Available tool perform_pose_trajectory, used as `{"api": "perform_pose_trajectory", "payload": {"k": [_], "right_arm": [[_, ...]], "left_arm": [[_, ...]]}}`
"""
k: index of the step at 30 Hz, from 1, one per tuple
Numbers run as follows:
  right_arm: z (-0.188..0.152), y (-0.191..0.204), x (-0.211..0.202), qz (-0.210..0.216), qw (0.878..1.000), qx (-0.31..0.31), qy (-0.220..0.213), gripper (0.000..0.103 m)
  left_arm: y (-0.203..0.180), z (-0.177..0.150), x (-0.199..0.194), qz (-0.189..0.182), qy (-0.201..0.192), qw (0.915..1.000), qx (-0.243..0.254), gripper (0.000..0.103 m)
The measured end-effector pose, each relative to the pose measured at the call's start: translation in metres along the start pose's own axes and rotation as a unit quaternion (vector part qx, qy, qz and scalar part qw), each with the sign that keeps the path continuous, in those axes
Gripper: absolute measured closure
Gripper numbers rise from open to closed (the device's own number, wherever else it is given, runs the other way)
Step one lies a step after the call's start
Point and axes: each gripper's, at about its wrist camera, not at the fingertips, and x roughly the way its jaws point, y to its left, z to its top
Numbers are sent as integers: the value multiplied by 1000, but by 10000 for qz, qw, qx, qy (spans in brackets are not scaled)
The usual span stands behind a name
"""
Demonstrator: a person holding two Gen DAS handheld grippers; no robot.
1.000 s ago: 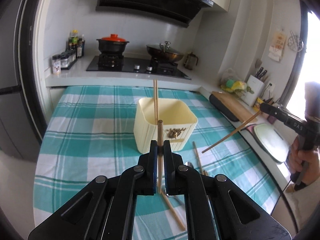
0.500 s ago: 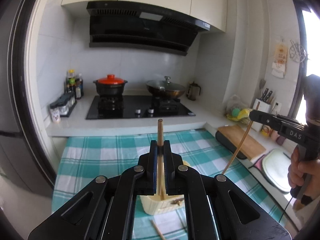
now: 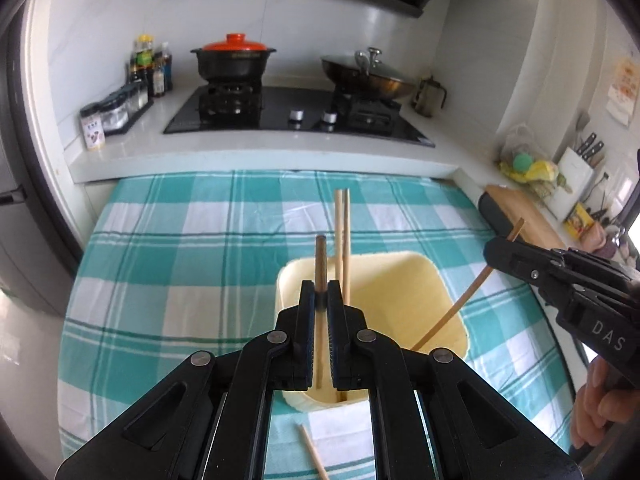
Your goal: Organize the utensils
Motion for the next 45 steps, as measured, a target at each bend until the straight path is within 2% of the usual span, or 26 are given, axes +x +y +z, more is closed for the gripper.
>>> {"api": "perform_pose_trajectory", "payload": {"k": [1, 2, 3, 4, 5, 6, 9, 11, 14, 19, 21, 24, 26, 28, 29, 31, 38, 42, 45], "right_arm": [[-2, 0, 6, 22, 10000, -2, 95, 95], [-3, 1, 8, 6, 9999, -8, 144, 94], [-4, 2, 7, -17, 9999, -9, 152, 82], [-4, 3, 2, -13, 9999, -7, 99, 71], [-5, 4, -7, 4, 10000, -36, -43, 49], [-7, 5, -19, -16, 9997, -116, -232, 43], [-17, 6, -51, -70, 9980, -360, -507, 43], [-34, -1, -69, -124, 9977, -383, -542, 43], [-84, -17, -85, -240, 9980, -354, -456, 37], [-202, -53, -74, -1082, 9940, -170, -19, 37], [-243, -70, -63, -1420, 9895, -5, 263, 37], [-283, -94, -54, -1553, 9850, 528, 534, 37], [-297, -104, -52, -1659, 9820, 697, 568, 37], [-304, -107, -48, -1741, 9798, 773, 607, 37], [-304, -108, -46, -1745, 9793, 789, 659, 36], [-305, -108, -46, -1796, 9787, 768, 629, 36], [-306, -114, -45, -1787, 9769, 951, 682, 25], [-306, -112, -44, -1869, 9757, 908, 695, 24], [-307, -114, -43, -1891, 9748, 953, 705, 20]], "left_arm": [[-1, -1, 2, 58, 81, 10000, -3, 95], [-1, -1, 2, 108, 133, 9998, -31, 78], [-1, -2, -2, 135, 122, 9998, -90, 48], [0, -3, -10, 123, 6, 9998, -148, 34], [1, -6, -22, 93, -189, 9996, -180, 18], [3, -9, -33, 61, -360, 9992, -178, 12], [8, -26, -62, -20, -476, 9988, -111, 3], [14, -50, -75, 1, -374, 9993, -24, 2], [26, -102, -75, 260, -64, 9996, 54, 1], [51, -197, -39, 799, 410, 9955, -306, 1], [58, -222, -24, 980, 556, 9924, -486, 2], [62, -241, -11, 1137, 531, 9901, -628, 2], [58, -241, -9, 1241, 522, 9895, -522, 2], [54, -241, -8, 1178, 495, 9909, -414, 1], [53, -242, -3, 1198, 630, 9902, -353, 0], [48, -243, -1, 1373, 651, 9882, -191, 0], [51, -245, -4, 1403, 642, 9873, -372, 0], [47, -249, -7, 1566, 615, 9846, -471, 0], [49, -249, -7, 1531, 618, 9850, -508, 0]]}}
